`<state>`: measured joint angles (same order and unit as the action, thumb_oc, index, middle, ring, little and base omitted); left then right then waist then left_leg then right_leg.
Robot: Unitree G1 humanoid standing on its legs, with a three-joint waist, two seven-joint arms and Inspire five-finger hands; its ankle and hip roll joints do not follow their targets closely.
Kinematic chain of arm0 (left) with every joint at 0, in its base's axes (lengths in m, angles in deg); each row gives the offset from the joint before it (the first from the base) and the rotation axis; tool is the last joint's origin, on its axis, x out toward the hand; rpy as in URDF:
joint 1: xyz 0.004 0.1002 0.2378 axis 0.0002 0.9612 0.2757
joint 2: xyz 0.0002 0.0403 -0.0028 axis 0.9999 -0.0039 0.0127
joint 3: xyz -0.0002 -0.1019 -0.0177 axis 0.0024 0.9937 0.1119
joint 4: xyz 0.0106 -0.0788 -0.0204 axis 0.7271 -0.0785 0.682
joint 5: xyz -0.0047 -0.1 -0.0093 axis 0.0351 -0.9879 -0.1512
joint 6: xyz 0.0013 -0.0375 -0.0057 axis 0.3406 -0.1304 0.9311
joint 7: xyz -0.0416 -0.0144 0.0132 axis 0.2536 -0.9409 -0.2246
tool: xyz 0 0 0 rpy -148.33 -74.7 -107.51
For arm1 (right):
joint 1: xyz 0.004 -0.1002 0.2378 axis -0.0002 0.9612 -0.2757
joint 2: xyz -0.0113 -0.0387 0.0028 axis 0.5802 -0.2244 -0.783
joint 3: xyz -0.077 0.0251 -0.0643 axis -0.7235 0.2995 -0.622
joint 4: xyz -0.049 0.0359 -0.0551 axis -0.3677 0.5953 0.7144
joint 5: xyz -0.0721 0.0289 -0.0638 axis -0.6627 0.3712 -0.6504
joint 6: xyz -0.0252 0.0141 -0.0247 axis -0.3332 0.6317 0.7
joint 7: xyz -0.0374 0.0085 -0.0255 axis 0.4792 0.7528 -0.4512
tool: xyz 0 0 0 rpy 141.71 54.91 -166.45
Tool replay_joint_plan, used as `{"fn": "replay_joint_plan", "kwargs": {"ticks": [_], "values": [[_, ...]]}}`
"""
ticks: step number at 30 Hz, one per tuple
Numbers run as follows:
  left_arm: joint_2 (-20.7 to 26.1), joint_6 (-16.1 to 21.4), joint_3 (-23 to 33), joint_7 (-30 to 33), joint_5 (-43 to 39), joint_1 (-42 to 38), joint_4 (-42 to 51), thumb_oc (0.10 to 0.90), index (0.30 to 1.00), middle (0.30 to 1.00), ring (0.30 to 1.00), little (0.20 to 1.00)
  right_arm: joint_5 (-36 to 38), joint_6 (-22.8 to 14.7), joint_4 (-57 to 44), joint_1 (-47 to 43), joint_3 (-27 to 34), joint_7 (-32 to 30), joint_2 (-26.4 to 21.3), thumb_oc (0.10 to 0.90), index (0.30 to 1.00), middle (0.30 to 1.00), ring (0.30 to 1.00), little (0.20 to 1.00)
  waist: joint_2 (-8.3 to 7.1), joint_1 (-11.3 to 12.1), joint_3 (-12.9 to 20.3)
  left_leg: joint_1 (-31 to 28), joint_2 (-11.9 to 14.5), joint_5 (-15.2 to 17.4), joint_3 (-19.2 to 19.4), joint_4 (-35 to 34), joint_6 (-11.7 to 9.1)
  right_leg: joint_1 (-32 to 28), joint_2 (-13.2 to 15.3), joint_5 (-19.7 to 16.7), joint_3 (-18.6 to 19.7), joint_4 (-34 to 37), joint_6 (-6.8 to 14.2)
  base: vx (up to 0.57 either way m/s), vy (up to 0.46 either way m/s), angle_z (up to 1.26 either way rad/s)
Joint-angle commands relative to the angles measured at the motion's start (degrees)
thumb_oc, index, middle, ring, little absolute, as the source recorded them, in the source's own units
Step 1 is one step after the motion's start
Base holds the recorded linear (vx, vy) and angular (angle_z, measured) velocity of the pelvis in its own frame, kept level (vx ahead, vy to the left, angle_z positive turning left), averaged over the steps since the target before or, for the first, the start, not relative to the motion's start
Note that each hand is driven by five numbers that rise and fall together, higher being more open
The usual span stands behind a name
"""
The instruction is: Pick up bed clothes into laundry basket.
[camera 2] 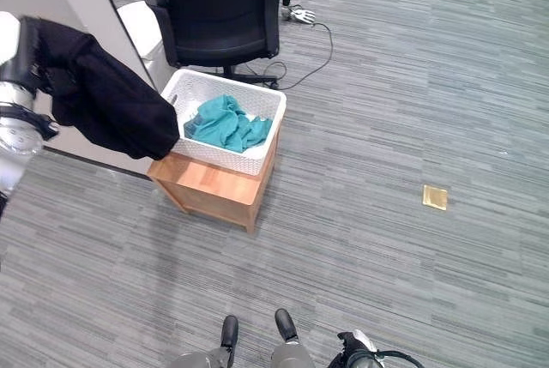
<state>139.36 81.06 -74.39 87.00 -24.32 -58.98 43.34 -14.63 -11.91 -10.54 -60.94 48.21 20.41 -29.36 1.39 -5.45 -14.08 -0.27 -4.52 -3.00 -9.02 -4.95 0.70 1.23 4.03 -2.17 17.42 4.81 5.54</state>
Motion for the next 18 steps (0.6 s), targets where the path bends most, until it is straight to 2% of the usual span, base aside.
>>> {"fn": "replay_joint_plan", "kwargs": {"ticks": [1, 2, 3, 4, 5, 6, 9, 10, 11, 12, 18], "values": [[7.18, 2.70, 1.08, 7.52, 1.05, -13.22, 3.59, 0.400, 0.300, 0.300, 0.300, 0.300, 0.45, 0.91, 1.49, 3.40, 0.33, -0.56, -3.38, 0.800, 0.900, 0.900, 0.900, 0.900, 2.85, 1.24, 4.84, 4.80, 2.23, 0.35, 0.93, -0.05, -1.96, 1.65, -1.85, 3.32, -6.69, -13.08, 5.29, 0.02, 0.043, -0.52], [8.11, 2.61, 0.91, 7.60, 1.12, -13.75, 3.78, 0.400, 0.300, 0.300, 0.300, 0.300, 0.34, 0.71, 1.42, 3.38, 0.63, -0.52, -3.43, 0.800, 0.900, 0.900, 0.900, 0.900, 3.48, 1.14, 4.37, 3.89, 3.04, 0.55, 1.84, -0.05, -2.07, 3.38, -1.56, 2.38, -9.32, -16.07, 6.42, 0.09, 0.063, -0.80], [9.61, 2.18, 1.61, 8.06, 0.91, -13.50, 4.52, 0.400, 0.300, 0.300, 0.300, 0.300, -0.45, 0.72, 1.00, 2.94, 0.89, -0.39, -3.13, 0.800, 0.900, 0.900, 0.900, 0.900, 4.41, 0.43, 3.69, 1.53, 4.01, 1.98, 2.88, -0.05, -2.58, 6.52, 0.04, 2.59, -15.17, -16.20, 6.90, 0.17, 0.060, -0.86], [9.56, 2.09, 1.27, 8.37, 0.76, -14.22, 4.53, 0.400, 0.300, 0.300, 0.300, 0.300, -0.85, 0.81, 1.04, 2.81, 0.36, -0.52, -2.97, 0.800, 0.900, 0.900, 0.900, 0.900, 4.62, 0.02, 3.71, 0.85, 3.67, 2.18, 2.91, -0.05, -2.63, 7.67, -0.14, 2.84, -16.51, -13.07, 5.55, 0.17, 0.018, -0.85], [9.56, 2.10, 0.92, 8.38, 0.71, -14.55, 4.38, 0.400, 0.300, 0.300, 0.300, 0.300, -0.85, 0.81, 1.08, 2.78, 0.36, -0.54, -2.85, 0.800, 0.900, 0.900, 0.900, 0.900, 4.69, -0.36, 3.58, 0.63, 3.84, 2.44, 2.46, -0.05, -2.69, 7.06, -0.24, 2.89, -17.03, -12.59, 5.42, 0.22, -0.043, -0.70], [7.96, 2.41, -1.17, 8.32, 0.92, -16.73, 3.93, 0.400, 0.300, 0.300, 0.300, 0.300, -1.37, 0.84, 1.48, 3.61, -0.72, -0.34, -2.71, 0.800, 0.900, 0.900, 0.900, 0.900, 4.35, -1.35, 3.70, -0.06, 3.02, 3.39, 1.40, -0.05, -2.41, 6.87, -0.75, 1.84, -17.18, -5.81, 3.91, 0.19, -0.067, -0.49], [7.53, 2.64, -0.66, 8.84, 0.11, -17.20, 4.77, 0.400, 0.300, 0.300, 0.300, 0.300, -1.25, 1.08, 1.35, 3.77, -0.93, -0.14, -2.25, 0.800, 0.900, 0.900, 0.900, 0.900, 3.84, -1.56, 4.37, -0.04, 3.38, 3.90, 2.08, -0.05, -2.62, 5.24, -0.20, -0.26, -17.62, -1.98, 3.93, 0.11, -0.082, -0.06], [6.15, 2.36, -1.07, 8.91, 0.13, -18.49, 4.93, 0.400, 0.300, 0.300, 0.300, 0.300, -0.65, 1.09, 0.95, -0.09, -1.86, -0.11, -2.89, 0.800, 0.900, 0.900, 0.900, 0.900, 3.79, -0.75, 4.94, 0.11, 3.66, 3.99, 1.69, -0.05, -2.72, 5.10, -0.52, -0.60, -17.40, -0.62, 3.80, 0.11, -0.142, 0.12], [5.34, 1.88, -2.63, 9.01, -0.12, -20.72, 2.75, 0.400, 0.300, 0.300, 0.300, 0.300, -1.18, 0.12, -0.48, -0.21, -3.51, 0.33, -2.37, 0.800, 0.900, 0.900, 0.900, 0.900, 3.70, -0.44, 5.50, 0.13, 4.01, 4.19, 1.90, -0.05, -2.84, 5.08, -0.48, -0.81, -17.62, -0.06, 3.80, 0.17, -0.128, 0.06], [5.15, 1.43, -5.89, 7.95, -1.15, -24.51, -3.33, 0.400, 0.300, 0.300, 0.300, 0.300, -0.33, -0.52, -0.71, 0.49, -3.07, 0.52, -2.87, 0.800, 0.900, 0.900, 0.900, 0.900, 3.77, -0.80, 6.58, -0.10, 4.61, 4.61, 2.69, -0.05, -3.07, 4.85, -0.60, -0.65, -17.48, 0.19, 3.77, 0.13, -0.081, 0.02], [7.95, 1.31, -11.96, 5.74, -2.31, -29.99, -11.15, 0.400, 0.300, 0.300, 0.300, 0.300, 0.40, -1.23, -0.46, 1.66, -1.33, -0.55, -4.15, 0.800, 0.900, 0.900, 0.900, 0.900, 4.35, -2.18, 7.56, -0.14, 5.87, 4.91, 4.03, -0.05, -3.85, 4.12, -1.15, 0.09, -16.64, 0.19, 3.41, 0.09, -0.035, -0.22]]}}
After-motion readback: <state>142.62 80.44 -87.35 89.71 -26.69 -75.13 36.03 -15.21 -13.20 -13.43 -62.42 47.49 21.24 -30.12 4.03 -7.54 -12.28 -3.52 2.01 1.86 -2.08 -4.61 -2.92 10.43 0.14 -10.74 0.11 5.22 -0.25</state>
